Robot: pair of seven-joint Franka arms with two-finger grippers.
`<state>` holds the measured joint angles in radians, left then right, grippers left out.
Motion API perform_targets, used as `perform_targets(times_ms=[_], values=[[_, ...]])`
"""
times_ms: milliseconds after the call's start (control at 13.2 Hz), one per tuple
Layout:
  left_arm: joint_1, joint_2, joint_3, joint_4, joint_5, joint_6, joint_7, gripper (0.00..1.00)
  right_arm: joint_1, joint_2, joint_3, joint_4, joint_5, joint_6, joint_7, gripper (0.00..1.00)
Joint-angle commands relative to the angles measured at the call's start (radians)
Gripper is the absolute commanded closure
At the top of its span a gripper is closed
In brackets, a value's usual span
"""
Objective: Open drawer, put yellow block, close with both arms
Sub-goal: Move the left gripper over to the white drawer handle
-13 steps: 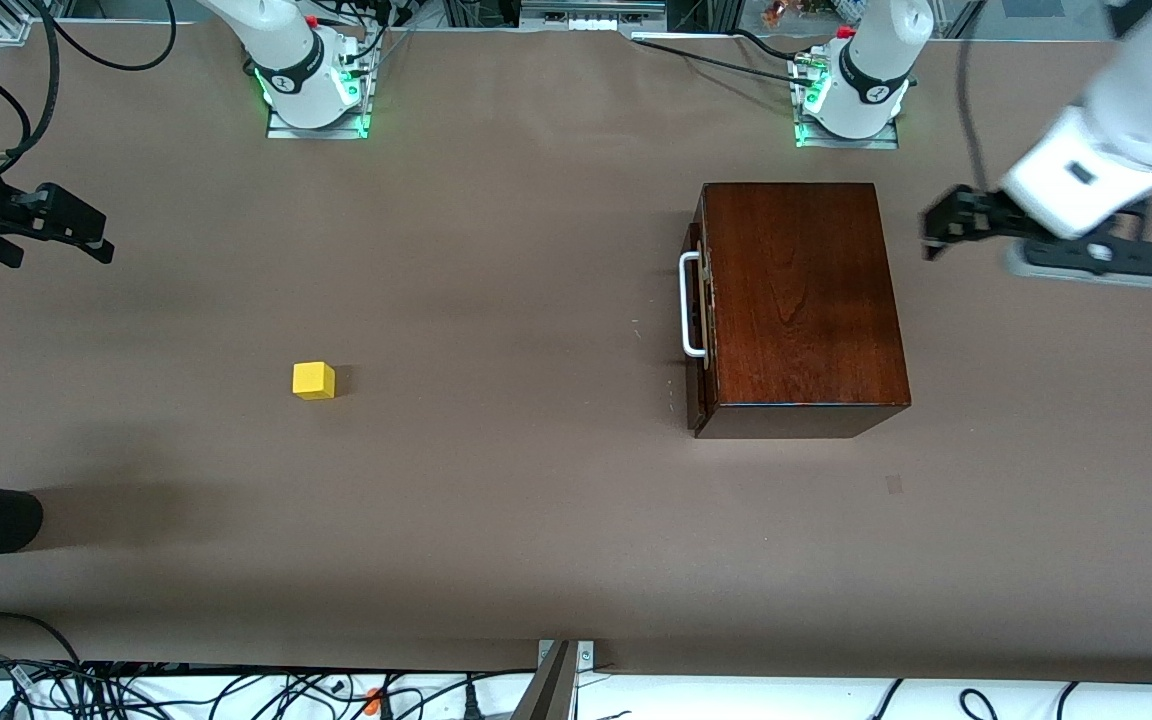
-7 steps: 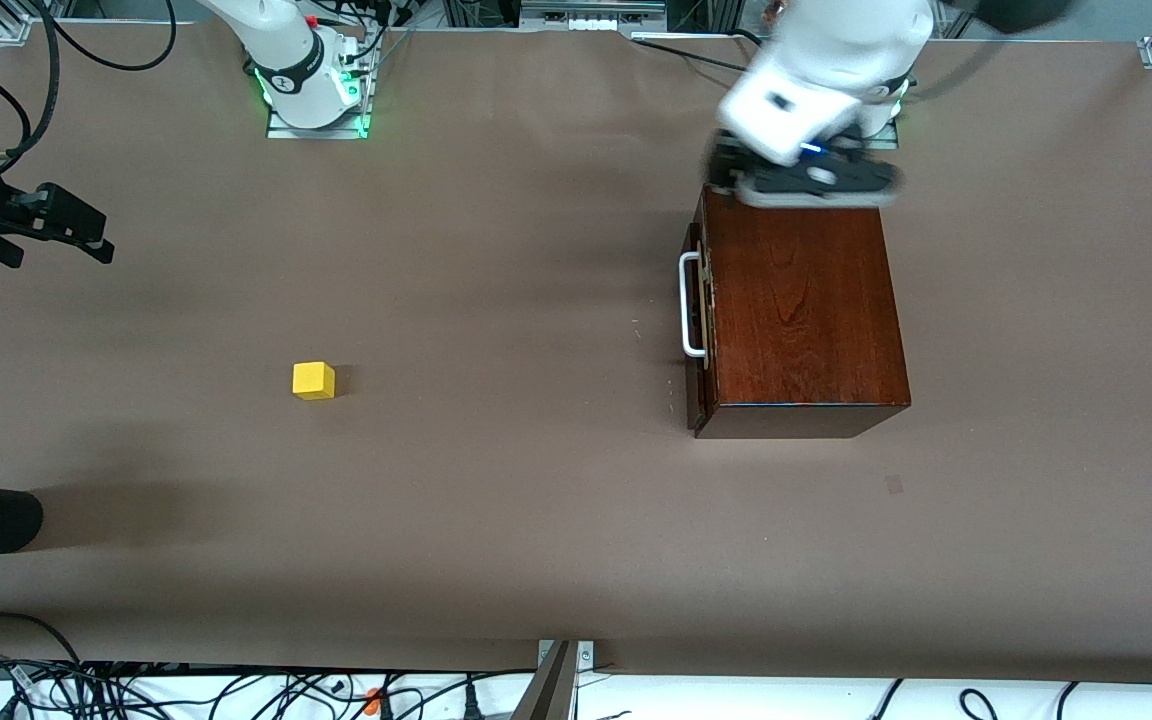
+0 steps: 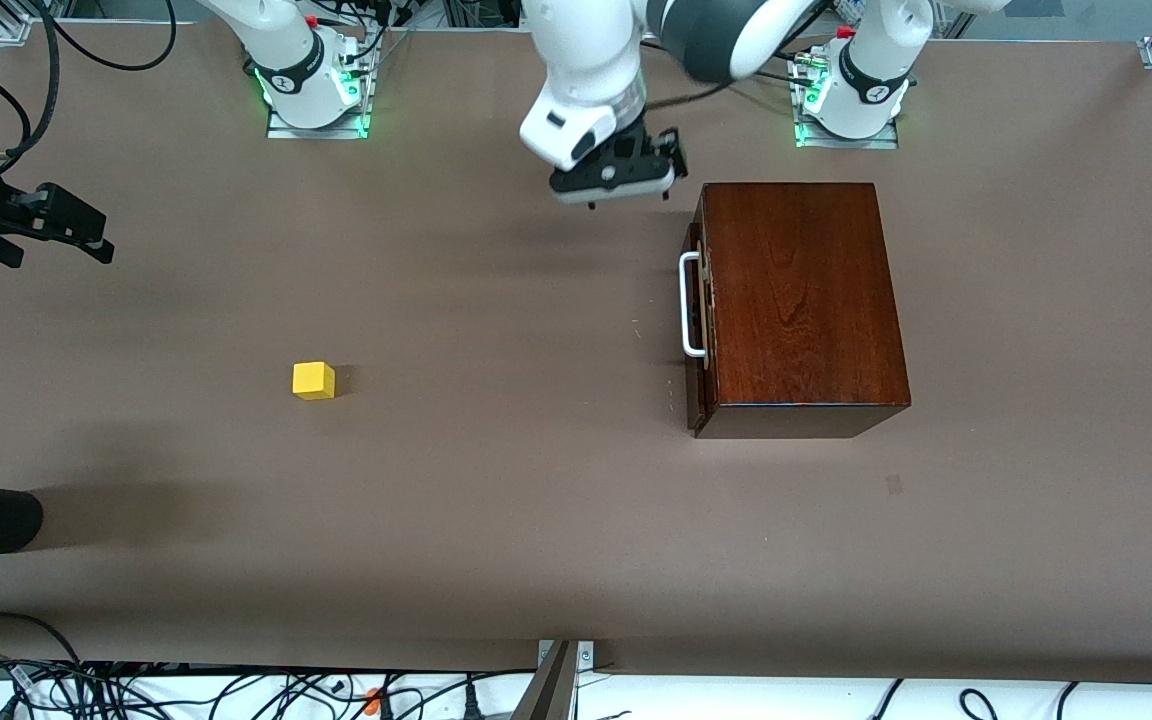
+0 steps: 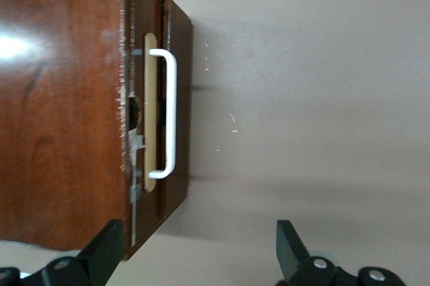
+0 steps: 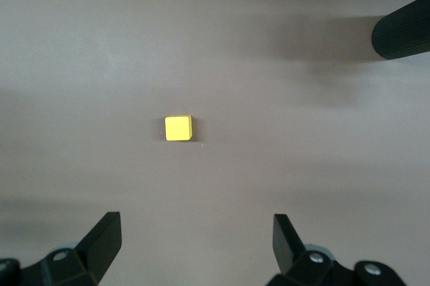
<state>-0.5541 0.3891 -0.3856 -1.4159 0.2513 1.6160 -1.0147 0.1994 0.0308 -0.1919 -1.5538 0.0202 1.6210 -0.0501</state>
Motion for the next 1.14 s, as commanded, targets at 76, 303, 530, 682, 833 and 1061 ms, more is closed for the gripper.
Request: perform_targets(times_ms=[76,303,530,682,833,1061], values=[[0.011,0.030,0.010,-0.096,0.089,0.111,-0.031,0.00,-0.002,0.006,0.002,0.024,0.003,-0.009,0.001,0.00],[0.025,0.036,0.019,-0.221,0.106,0.235,-0.041,0.00,-0.003,0.006,0.000,0.024,0.003,-0.010,0.001,0.00],[0.037,0.089,0.022,-0.239,0.175,0.272,-0.053,0.00,-0.003,0.006,-0.001,0.024,0.003,-0.016,0.001,0.00],[0.037,0.122,0.022,-0.239,0.204,0.278,-0.053,0.00,-0.003,0.006,0.000,0.024,0.003,-0.013,0.001,0.00],[0.039,0.148,0.024,-0.238,0.223,0.282,-0.053,0.00,-0.003,0.006,-0.001,0.023,0.004,-0.013,0.001,0.00],[0.049,0.174,0.025,-0.238,0.246,0.286,-0.053,0.00,-0.003,0.006,-0.001,0.024,0.003,-0.013,0.001,0.00]])
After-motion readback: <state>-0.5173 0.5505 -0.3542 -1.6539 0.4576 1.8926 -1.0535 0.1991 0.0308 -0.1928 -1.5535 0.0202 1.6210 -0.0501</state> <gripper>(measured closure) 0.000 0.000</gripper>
